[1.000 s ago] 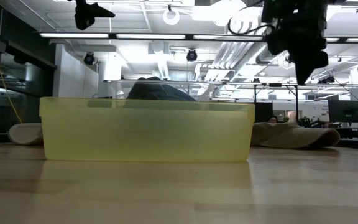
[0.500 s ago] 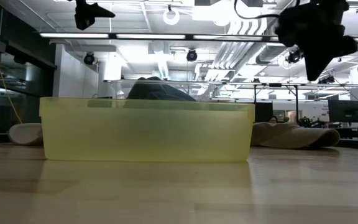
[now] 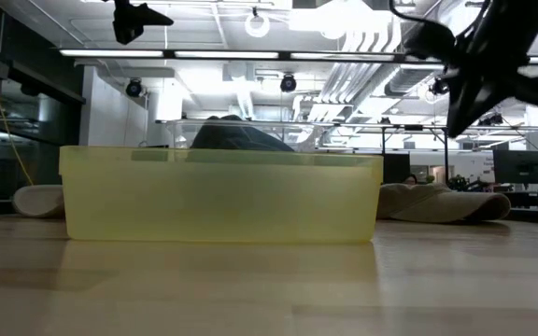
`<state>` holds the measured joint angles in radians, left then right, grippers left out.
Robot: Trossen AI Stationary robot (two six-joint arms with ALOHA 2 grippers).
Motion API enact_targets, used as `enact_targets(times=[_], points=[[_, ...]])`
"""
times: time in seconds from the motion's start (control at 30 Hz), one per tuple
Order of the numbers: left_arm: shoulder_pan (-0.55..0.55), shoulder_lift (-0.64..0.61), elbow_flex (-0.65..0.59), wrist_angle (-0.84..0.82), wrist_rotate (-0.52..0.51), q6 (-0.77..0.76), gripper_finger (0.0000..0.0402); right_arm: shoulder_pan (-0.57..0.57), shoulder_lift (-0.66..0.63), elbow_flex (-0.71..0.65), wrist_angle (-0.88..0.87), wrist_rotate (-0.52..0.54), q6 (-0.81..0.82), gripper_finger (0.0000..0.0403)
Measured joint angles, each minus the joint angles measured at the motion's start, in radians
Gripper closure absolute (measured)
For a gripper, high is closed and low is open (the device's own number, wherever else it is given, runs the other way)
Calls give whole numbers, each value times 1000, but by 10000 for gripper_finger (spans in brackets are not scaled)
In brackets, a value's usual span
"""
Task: Pick & Place hat
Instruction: Put the right brown cap into the yellow bin
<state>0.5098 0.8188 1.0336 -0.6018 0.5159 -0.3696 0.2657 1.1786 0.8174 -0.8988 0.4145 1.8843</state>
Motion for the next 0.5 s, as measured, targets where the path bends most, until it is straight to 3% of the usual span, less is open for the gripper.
enact_targets(times=[0.17,0.5], points=[[0,0,0,0,5,2,135,-27,0,-120,129,-18,32,402],[0,0,0,-4,18,2,135,-65,0,-207,74,-97,94,402]])
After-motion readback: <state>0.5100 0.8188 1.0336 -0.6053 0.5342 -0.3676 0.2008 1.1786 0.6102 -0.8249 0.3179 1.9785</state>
